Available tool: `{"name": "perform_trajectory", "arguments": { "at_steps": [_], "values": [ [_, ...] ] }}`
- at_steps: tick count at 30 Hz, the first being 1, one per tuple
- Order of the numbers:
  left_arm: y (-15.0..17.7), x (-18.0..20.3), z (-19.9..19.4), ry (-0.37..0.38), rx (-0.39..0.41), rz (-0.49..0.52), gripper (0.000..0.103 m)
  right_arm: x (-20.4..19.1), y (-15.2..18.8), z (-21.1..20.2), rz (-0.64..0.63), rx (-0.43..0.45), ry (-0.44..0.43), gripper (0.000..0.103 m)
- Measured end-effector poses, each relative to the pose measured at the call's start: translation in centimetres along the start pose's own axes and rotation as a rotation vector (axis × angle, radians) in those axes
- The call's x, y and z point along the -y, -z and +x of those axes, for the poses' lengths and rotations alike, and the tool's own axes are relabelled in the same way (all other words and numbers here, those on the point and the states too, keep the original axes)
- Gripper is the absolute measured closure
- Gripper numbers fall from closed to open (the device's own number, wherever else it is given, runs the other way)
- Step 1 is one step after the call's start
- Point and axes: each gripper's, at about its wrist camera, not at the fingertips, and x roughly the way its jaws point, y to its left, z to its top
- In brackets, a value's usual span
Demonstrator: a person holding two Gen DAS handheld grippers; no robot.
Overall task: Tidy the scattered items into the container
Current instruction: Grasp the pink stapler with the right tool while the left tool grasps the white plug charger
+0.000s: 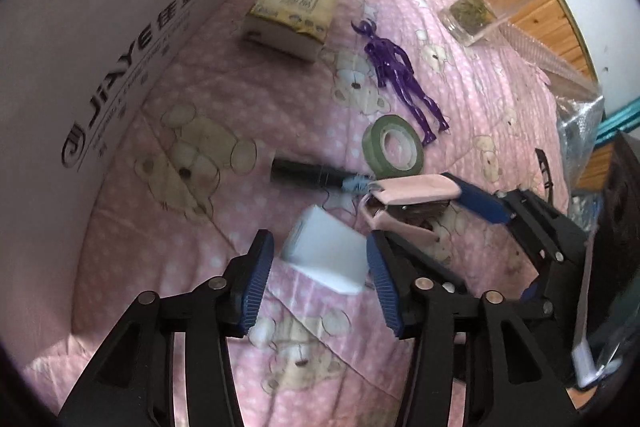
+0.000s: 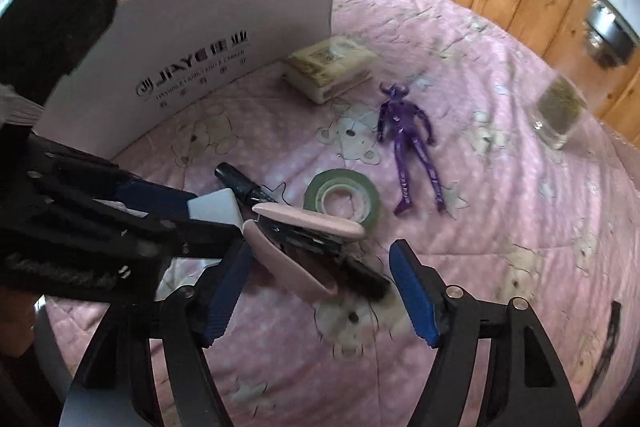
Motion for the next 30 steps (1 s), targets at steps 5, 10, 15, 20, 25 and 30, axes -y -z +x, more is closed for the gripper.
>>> {"name": "perform_trajectory", "arguments": {
  "at_steps": [5,10,15,20,25,30],
  "values": [
    [-0.4,0.4,0.5,-0.032,0.030,0.021,0.052,3.4,0.6,0.9,0.232,-0.023,-0.069,0.063],
    [0.2,1.6,0.8,-0.088,0.062,0.089,0.051,5.6,1.4,0.6,0.402,-0.022,-0.145,0.064],
    [1.5,2.3,0.7,-0.120,0.110,0.176,0.050,5.1,2.3,0.3,0.413,-0.019,-0.131,0.064],
    [2.2,1.8,0.3,-0.087,0.150,0.220,0.054,5.2,1.6,-0.6,0.454,-0.005,-0.107,0.073],
    [2.4,1.3,0.0,-0.062,0.165,0.206,0.062,4.3,1.9,-3.3,0.441,0.037,-0.071,0.076],
    [2.9,1.6,-0.5,-0.063,0.170,0.223,0.064,3.9,2.9,-2.0,0.464,-0.010,-0.086,0.075]
  ]
}}
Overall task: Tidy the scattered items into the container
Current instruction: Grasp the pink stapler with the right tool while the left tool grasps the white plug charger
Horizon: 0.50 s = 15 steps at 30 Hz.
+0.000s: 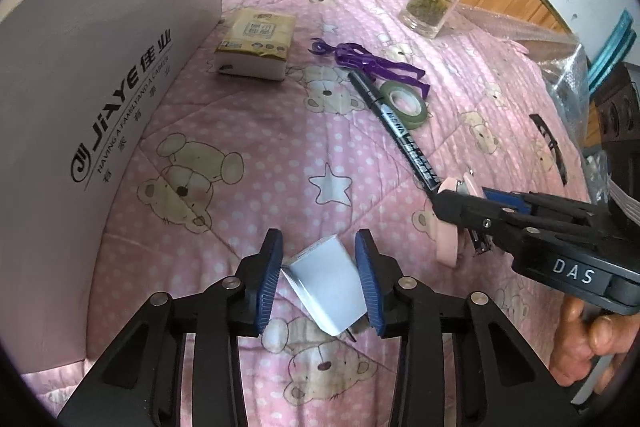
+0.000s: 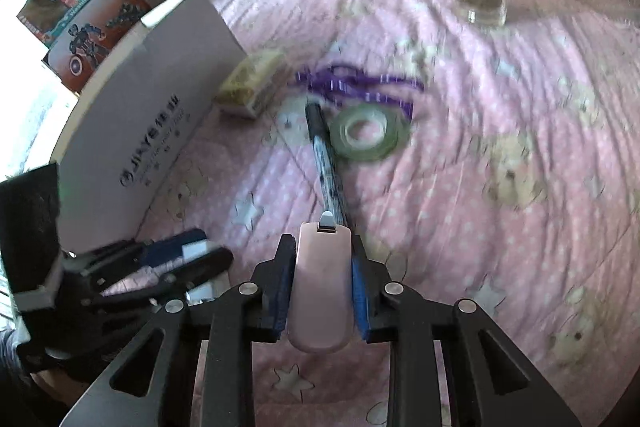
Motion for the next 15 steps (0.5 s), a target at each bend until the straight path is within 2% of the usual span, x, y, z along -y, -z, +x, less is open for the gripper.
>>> {"name": "perform_trajectory", "arguments": {
  "at_steps": [3,5,7,8,11,15],
  "values": [
    [0.6,0.1,-0.4,-0.016,0.005,0.031,0.063,0.0,0.3,0.0,0.003,0.003,0.011,0.075],
    [1.0,0.1,-0.6,-0.046,0.009,0.041,0.062,0.4,1.0,0.0,0.030,-0.004,0.013,0.069],
    [1.4,-0.2,-0.7,-0.051,0.005,0.024,0.052,0.7,1.8,0.1,0.050,-0.012,0.014,0.069],
    [1.7,-0.3,-0.7,-0.052,0.002,0.013,0.051,0.6,2.0,0.1,0.051,-0.015,0.019,0.069],
    [2.3,-0.4,-0.9,-0.056,0.001,0.003,0.051,0.0,2.4,-0.2,0.045,-0.006,0.035,0.074],
    [2.9,0.5,-0.8,-0.083,0.011,0.057,0.055,-0.4,2.9,-0.5,0.037,0.009,0.061,0.074]
  ]
}}
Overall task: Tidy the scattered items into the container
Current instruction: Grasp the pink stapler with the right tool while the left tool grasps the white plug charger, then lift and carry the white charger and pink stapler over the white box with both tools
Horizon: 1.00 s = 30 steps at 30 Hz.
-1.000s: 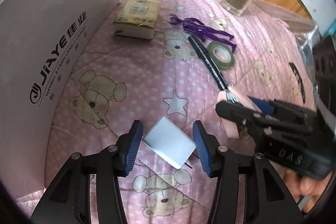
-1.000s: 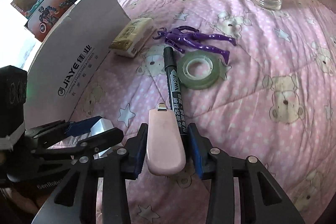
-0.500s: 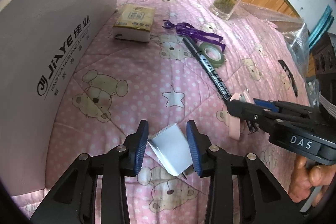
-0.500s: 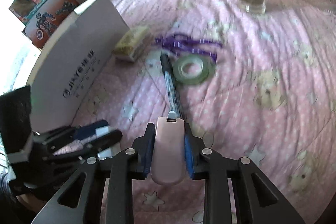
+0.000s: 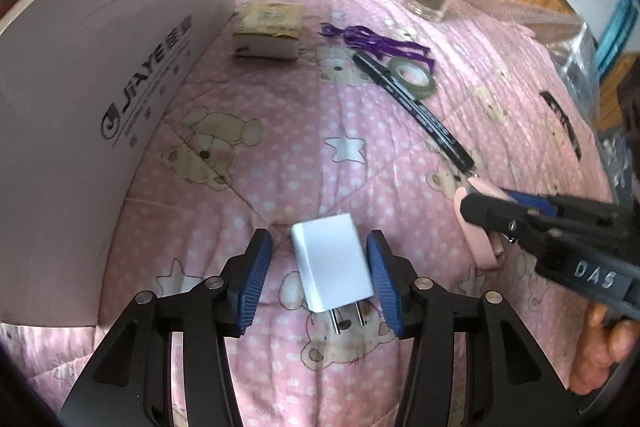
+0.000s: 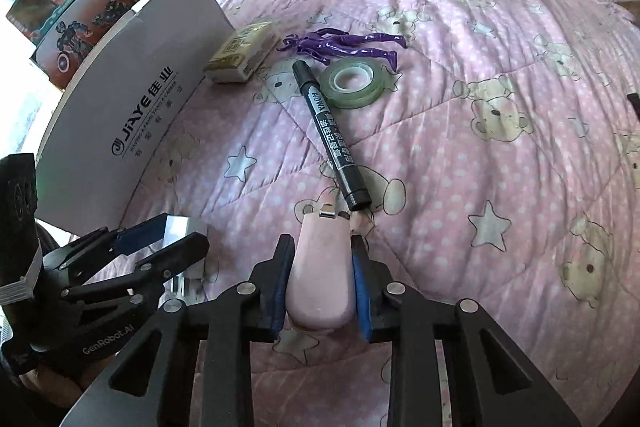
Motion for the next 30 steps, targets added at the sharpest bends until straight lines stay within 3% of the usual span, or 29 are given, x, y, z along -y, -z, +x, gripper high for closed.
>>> {"name": "perform_trajectory", "arguments": {
  "at_steps": [1,3,11,30],
  "values": [
    [0.2,0.2,0.0,0.001,0.007,0.019,0.065,0.0,0.1,-0.2,0.005,0.006,-0.005,0.074],
    [0.4,0.5,-0.1,-0.018,0.016,0.040,0.070,0.0,0.1,-0.5,0.013,0.017,-0.008,0.074],
    [0.2,-0.1,-1.1,0.036,0.007,-0.004,0.071,0.9,0.6,-1.3,0.089,0.033,-0.055,0.074],
    [0.6,-0.1,-6.8,0.093,0.084,-0.001,0.071,-1.5,4.8,-2.6,0.130,0.044,-0.041,0.074]
  ]
}}
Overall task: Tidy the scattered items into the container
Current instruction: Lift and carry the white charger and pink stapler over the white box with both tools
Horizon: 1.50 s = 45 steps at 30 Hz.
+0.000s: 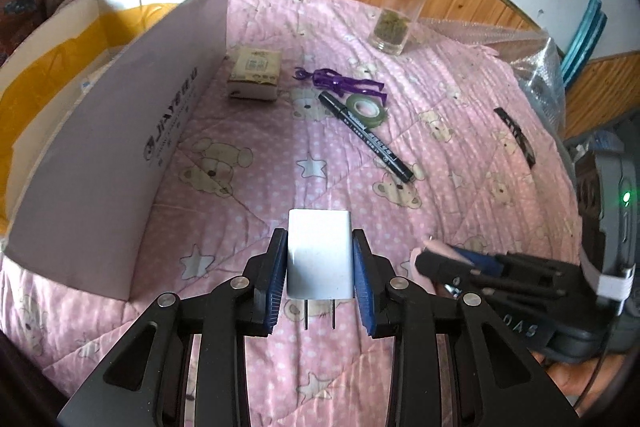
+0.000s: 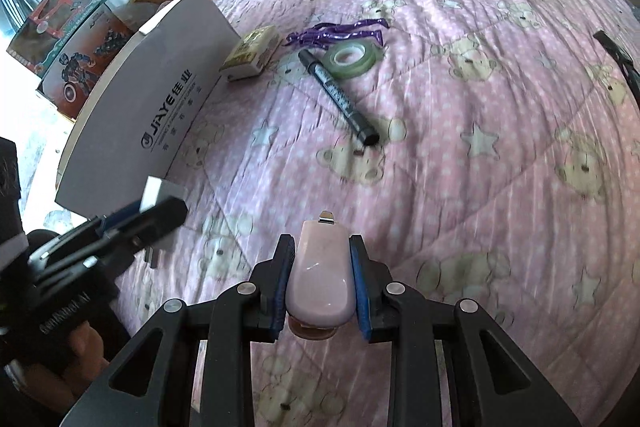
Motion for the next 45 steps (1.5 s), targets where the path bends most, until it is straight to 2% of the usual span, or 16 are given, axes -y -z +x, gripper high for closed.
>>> {"name": "perform_trajectory", "arguments": {
  "at_steps": [7,15,31,45],
  "values": [
    [0.2,-0.8,-2.5,0.022,0.038,-0.013,0.071,-2.5,1.2,-1.0,-0.008,0.019,-0.004,0.074],
    [-0.1,-2.3,-5.1,0.033,0.084,-0.039,0.071,-6.5,1.1,-2.2,-0.071,0.043,-0.007,0.074],
    [-1.7,-6.7,-9.5,0.050,0.186,-0.123,0.071,-12.7,-0.7,-3.3,-0.154,0.076,-0.002,0.074],
    [-3.0,-13.4,-12.3,0.050,0.244,-0.259,0.071,-19.3,-3.4,-3.8,-0.246,0.114,-0.019,0.074]
  ]
}}
